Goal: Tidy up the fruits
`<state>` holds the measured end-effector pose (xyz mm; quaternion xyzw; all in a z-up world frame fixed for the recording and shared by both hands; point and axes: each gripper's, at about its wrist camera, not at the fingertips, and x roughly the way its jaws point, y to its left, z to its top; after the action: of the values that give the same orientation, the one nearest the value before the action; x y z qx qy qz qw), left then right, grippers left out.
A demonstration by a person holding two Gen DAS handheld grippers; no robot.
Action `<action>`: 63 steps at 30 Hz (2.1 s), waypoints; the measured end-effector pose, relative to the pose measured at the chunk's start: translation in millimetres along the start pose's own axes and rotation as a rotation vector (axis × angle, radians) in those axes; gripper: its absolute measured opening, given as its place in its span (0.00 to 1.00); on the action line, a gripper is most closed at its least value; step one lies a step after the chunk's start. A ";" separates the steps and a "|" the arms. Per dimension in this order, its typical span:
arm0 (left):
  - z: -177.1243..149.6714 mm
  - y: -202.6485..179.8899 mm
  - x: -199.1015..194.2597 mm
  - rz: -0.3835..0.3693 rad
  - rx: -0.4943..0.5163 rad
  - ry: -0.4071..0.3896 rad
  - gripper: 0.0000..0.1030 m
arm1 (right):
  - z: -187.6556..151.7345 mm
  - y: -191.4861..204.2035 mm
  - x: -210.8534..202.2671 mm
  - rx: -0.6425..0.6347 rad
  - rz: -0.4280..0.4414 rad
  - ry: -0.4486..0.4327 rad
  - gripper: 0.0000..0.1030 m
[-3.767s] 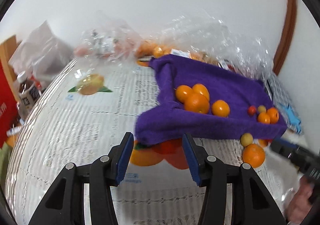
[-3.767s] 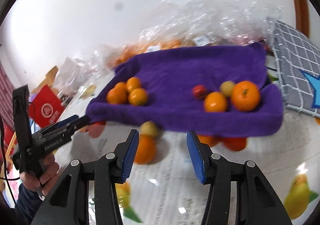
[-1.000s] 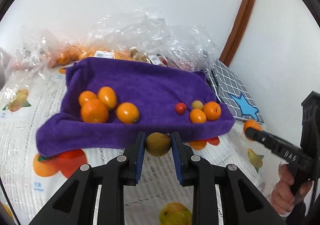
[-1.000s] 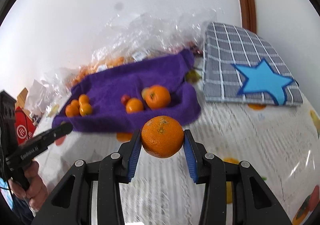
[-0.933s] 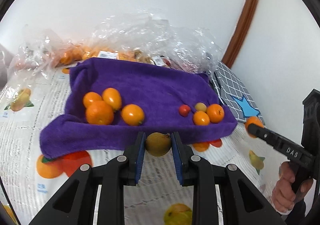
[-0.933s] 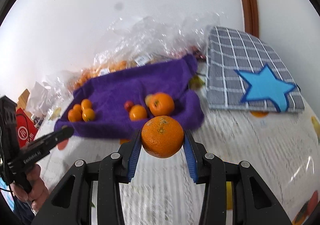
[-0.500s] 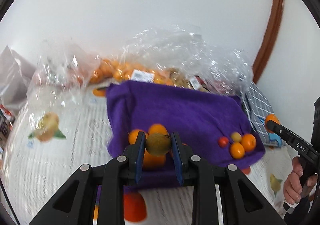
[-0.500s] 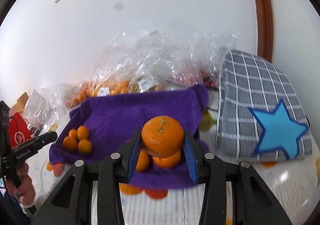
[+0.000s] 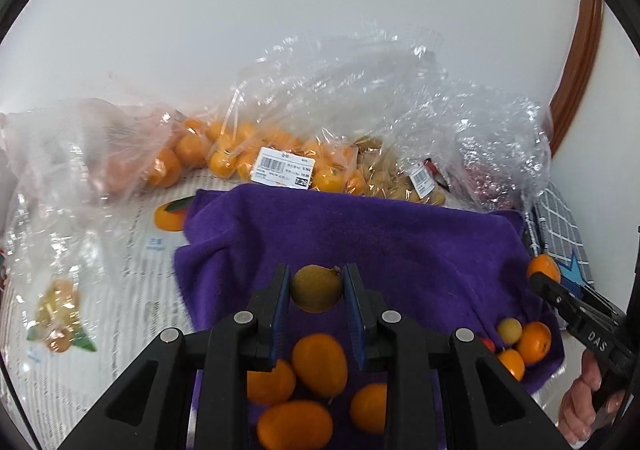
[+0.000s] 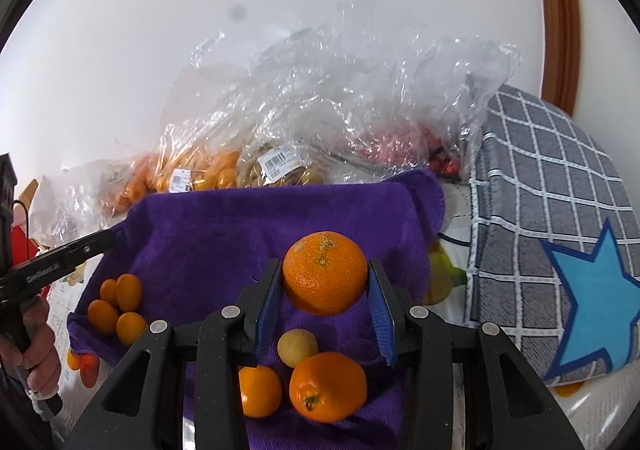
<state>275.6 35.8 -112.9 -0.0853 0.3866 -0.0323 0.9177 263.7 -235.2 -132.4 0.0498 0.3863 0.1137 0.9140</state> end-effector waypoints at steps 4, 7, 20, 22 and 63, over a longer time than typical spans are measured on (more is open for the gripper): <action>-0.3 3.2 16.1 -0.018 -0.041 0.037 0.24 | -2.7 0.8 11.6 -0.009 -0.014 0.020 0.40; -3.4 5.4 21.0 0.010 -0.032 0.041 0.24 | -4.3 -0.7 18.7 -0.007 -0.019 0.036 0.40; -11.5 4.8 39.1 0.043 -0.003 0.093 0.24 | -16.7 5.2 47.1 -0.035 -0.049 0.110 0.40; -12.0 2.4 41.0 0.042 0.005 0.099 0.24 | -17.4 5.9 46.2 -0.034 -0.047 0.108 0.40; -85.5 -39.0 -133.5 0.061 0.092 0.016 0.60 | -68.8 40.4 -153.3 0.055 -0.168 0.000 0.47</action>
<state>121.4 2.9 -70.5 -0.0311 0.3943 -0.0226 0.9182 103.9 -233.6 -66.7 0.0424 0.3921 0.0261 0.9186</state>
